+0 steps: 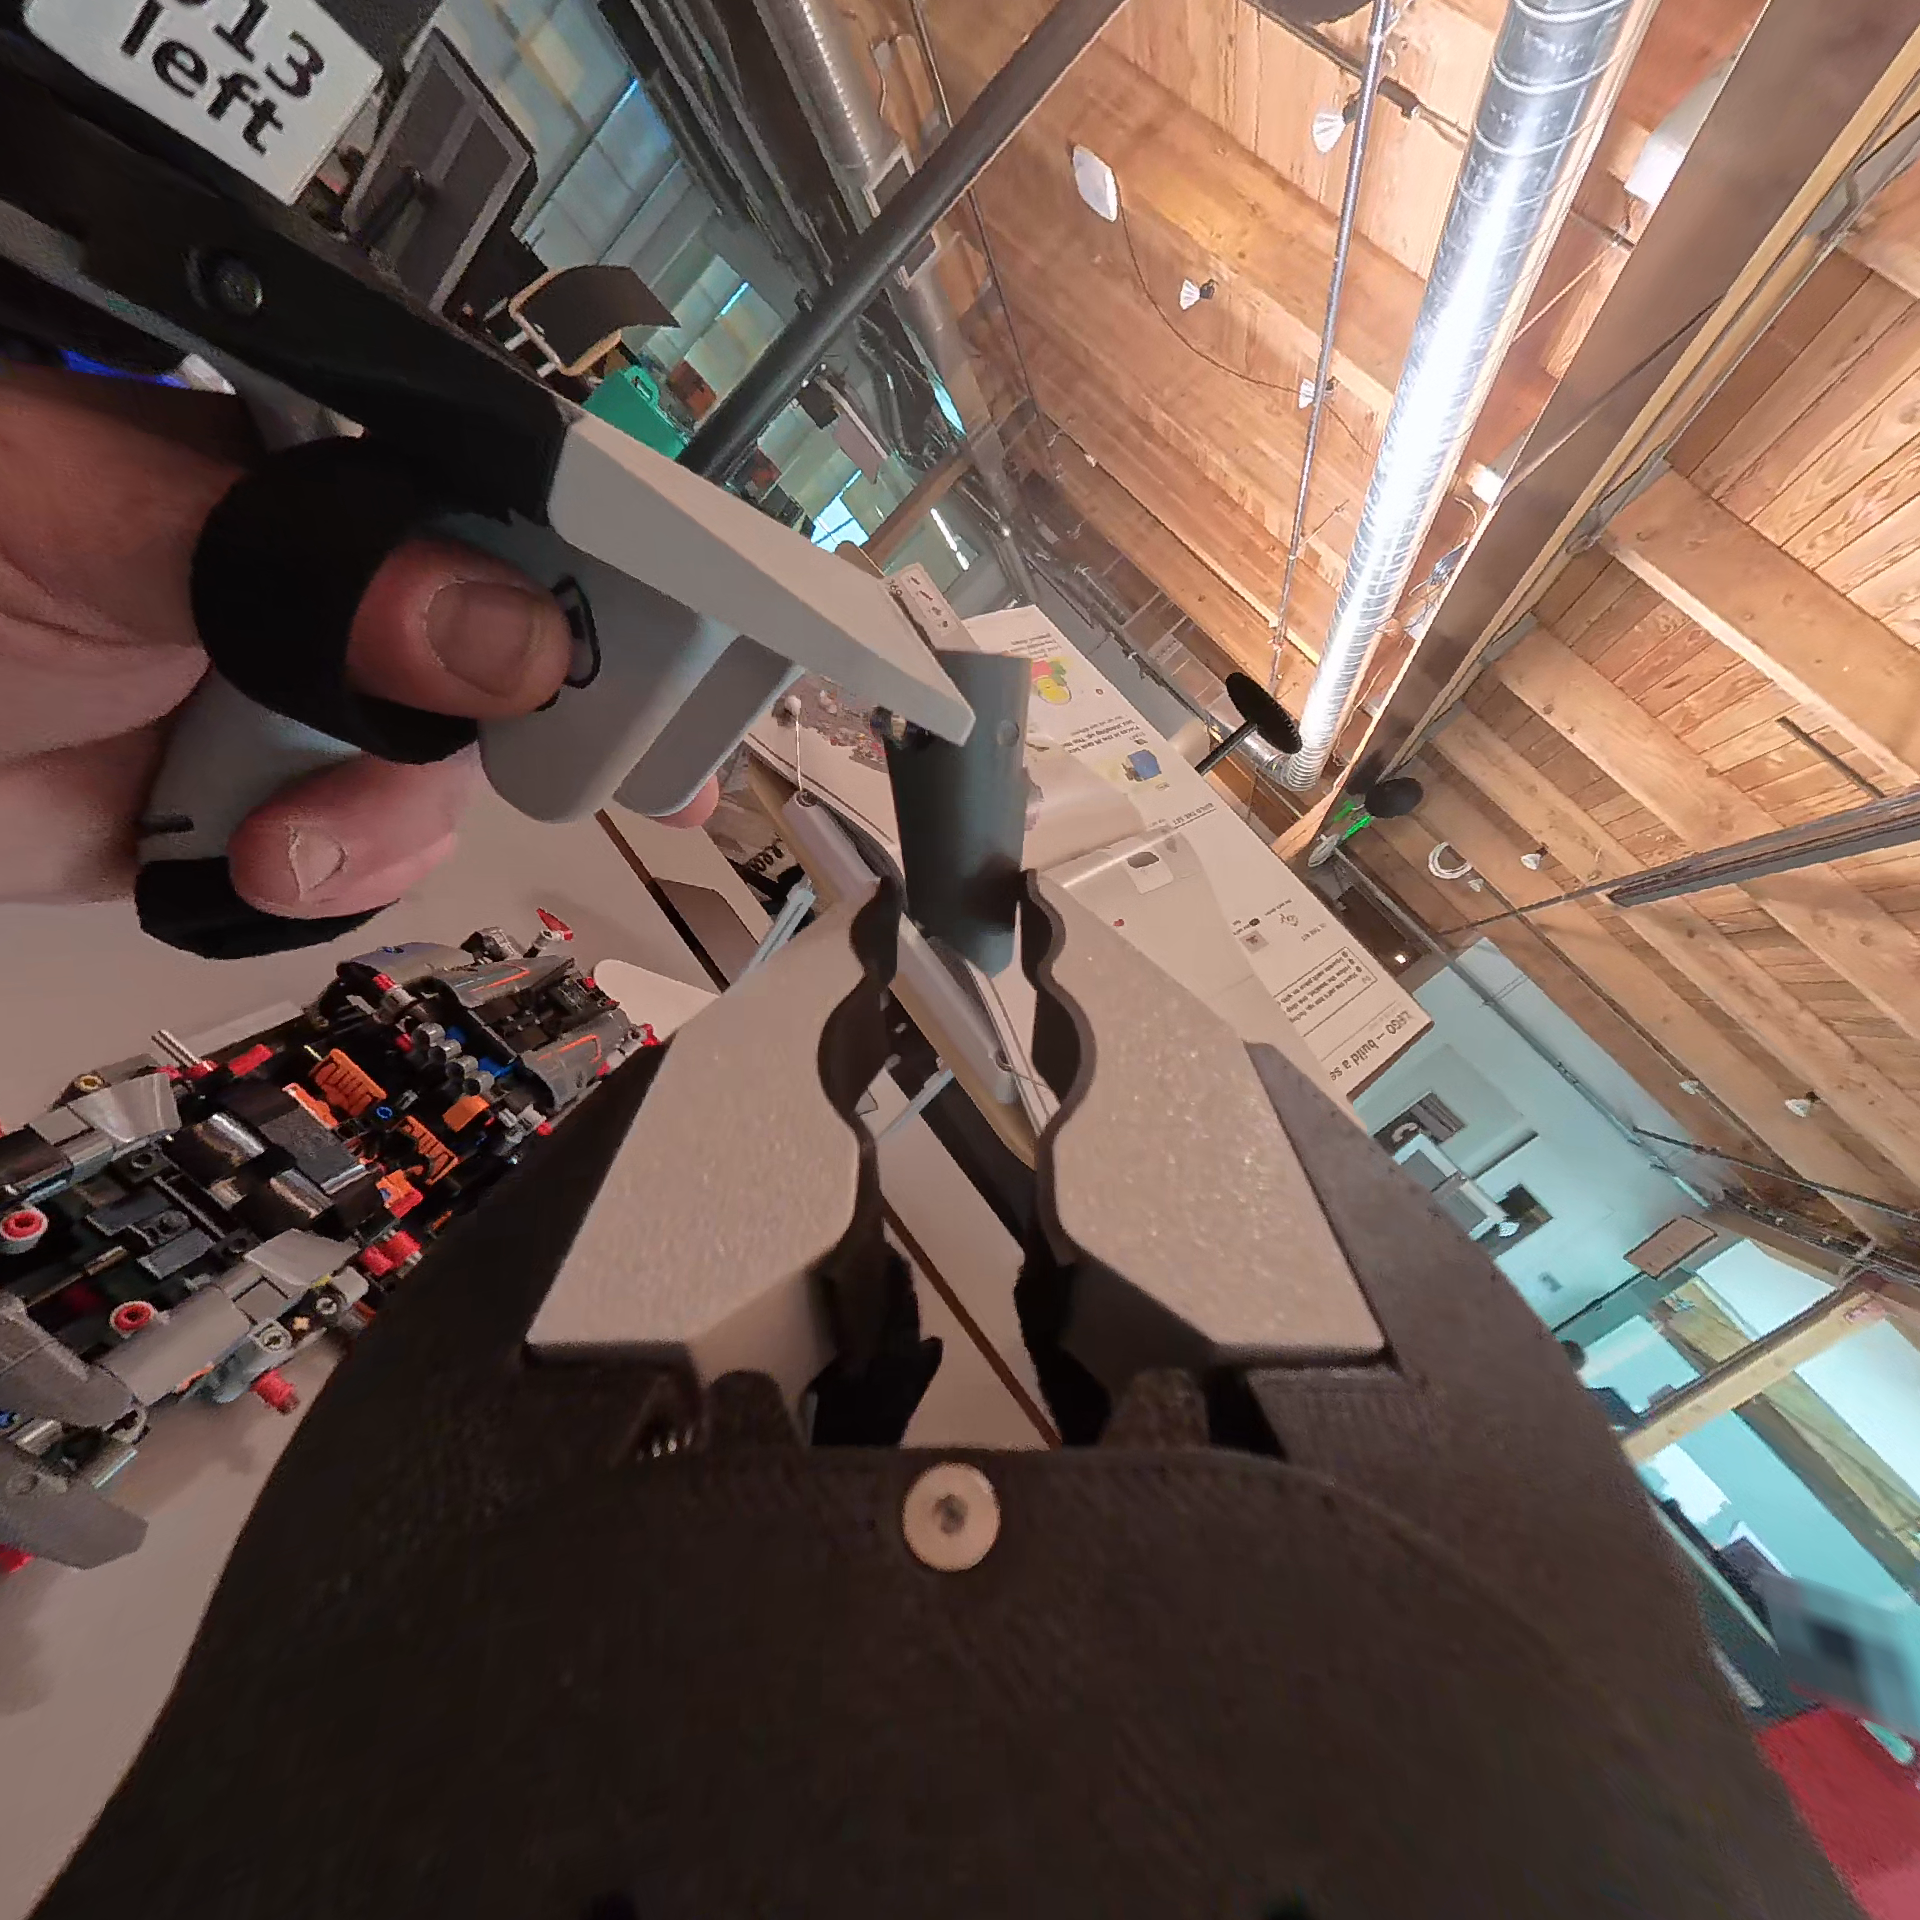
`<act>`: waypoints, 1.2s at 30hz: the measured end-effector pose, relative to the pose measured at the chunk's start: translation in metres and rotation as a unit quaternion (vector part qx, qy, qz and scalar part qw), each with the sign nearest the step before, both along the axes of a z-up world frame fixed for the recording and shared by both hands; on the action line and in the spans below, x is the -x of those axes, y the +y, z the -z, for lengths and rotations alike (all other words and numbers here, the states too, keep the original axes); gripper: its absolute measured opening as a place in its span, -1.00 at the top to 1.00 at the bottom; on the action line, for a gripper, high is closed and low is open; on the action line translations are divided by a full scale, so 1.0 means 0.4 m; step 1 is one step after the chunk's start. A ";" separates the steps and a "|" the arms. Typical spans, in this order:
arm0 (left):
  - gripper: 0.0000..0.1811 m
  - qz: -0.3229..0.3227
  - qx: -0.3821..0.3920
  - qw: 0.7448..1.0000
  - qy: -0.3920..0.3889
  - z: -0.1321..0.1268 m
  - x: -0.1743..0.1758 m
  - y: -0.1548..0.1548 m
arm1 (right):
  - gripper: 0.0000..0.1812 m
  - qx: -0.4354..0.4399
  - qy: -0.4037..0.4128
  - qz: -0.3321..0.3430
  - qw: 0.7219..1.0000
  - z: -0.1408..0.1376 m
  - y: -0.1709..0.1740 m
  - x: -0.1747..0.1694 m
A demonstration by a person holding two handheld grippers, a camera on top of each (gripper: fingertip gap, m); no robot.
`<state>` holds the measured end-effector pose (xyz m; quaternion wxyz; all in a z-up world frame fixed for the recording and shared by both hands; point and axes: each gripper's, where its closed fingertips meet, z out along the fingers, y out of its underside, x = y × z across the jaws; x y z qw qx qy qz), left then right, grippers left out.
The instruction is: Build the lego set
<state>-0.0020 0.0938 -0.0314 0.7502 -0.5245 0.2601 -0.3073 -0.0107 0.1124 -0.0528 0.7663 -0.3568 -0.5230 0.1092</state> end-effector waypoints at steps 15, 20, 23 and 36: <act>0.87 0.013 -0.046 0.999 0.013 -0.009 -0.010 -0.026 | 0.80 0.043 0.001 -0.042 0.998 -0.001 -0.013 0.006; 0.88 0.003 -0.043 0.999 0.017 -0.001 -0.009 -0.021 | 0.80 0.053 -0.008 -0.047 0.997 0.006 -0.006 0.007; 0.88 -0.001 -0.043 0.999 0.017 0.002 -0.008 -0.019 | 0.79 0.061 -0.008 -0.052 0.997 0.007 -0.002 0.006; 0.90 -0.076 -0.048 0.995 0.053 0.014 -0.015 0.004 | 0.77 0.146 0.015 -0.082 0.986 0.018 0.031 0.007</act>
